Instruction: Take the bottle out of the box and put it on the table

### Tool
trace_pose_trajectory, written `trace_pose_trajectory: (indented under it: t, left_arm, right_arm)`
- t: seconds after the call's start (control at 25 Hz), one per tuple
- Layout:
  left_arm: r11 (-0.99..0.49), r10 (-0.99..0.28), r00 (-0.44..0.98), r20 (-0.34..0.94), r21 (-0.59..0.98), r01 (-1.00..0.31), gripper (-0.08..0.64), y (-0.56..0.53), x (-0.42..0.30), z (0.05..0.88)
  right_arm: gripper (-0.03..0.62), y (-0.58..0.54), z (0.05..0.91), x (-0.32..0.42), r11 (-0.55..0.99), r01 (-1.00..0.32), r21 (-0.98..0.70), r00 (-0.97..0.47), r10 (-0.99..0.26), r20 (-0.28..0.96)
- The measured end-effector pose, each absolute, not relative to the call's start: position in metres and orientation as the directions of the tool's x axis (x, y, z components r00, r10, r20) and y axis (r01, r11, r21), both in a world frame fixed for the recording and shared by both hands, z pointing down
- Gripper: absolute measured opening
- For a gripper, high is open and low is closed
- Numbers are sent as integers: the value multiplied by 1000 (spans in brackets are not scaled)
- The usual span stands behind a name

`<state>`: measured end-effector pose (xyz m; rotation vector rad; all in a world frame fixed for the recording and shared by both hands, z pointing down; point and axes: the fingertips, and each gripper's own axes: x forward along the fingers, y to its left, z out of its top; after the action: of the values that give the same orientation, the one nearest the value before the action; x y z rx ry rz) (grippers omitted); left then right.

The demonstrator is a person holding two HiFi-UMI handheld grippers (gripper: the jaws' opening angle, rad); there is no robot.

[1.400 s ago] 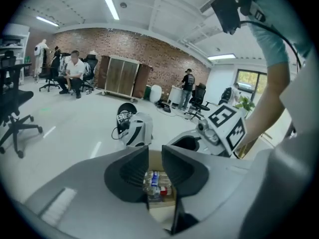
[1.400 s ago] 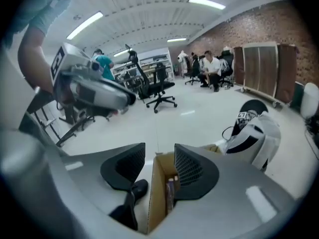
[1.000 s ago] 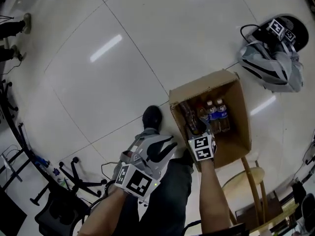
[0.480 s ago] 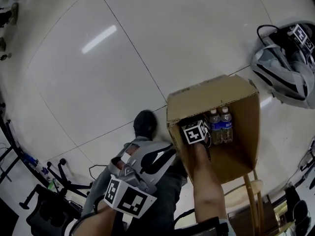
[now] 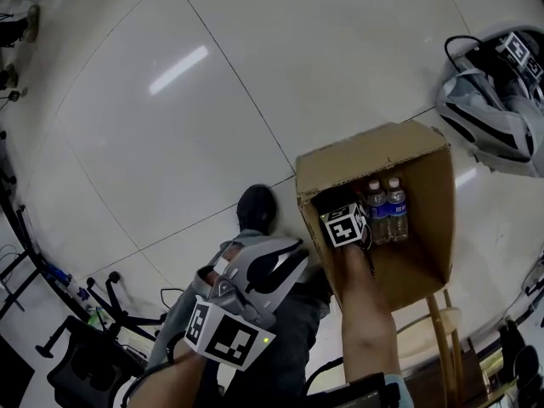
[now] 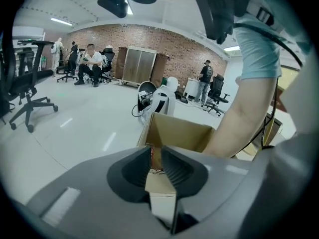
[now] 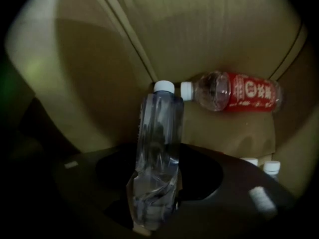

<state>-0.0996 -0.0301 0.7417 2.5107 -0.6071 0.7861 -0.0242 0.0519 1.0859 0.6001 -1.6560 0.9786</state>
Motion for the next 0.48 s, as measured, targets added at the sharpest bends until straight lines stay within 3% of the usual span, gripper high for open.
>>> trace_pose_trajectory:
  t: [0.16, 0.32, 0.48]
  left_arm:
    - [-796, -282, 744, 606, 286, -534, 67, -23, -99, 727]
    - [-790, -286, 745, 602, 292, -539, 11, -20, -88, 700]
    - [-818, -277, 767, 579, 277, -505, 11, -20, -72, 650]
  right_arm:
    - [250, 35, 1036, -27, 542, -797, -268, -369, -86, 925]
    - [247, 16, 959, -27, 517, -821, -244, -417, -251, 873]
    - [249, 3, 861, -25, 493, -827, -271, -494, -404, 770]
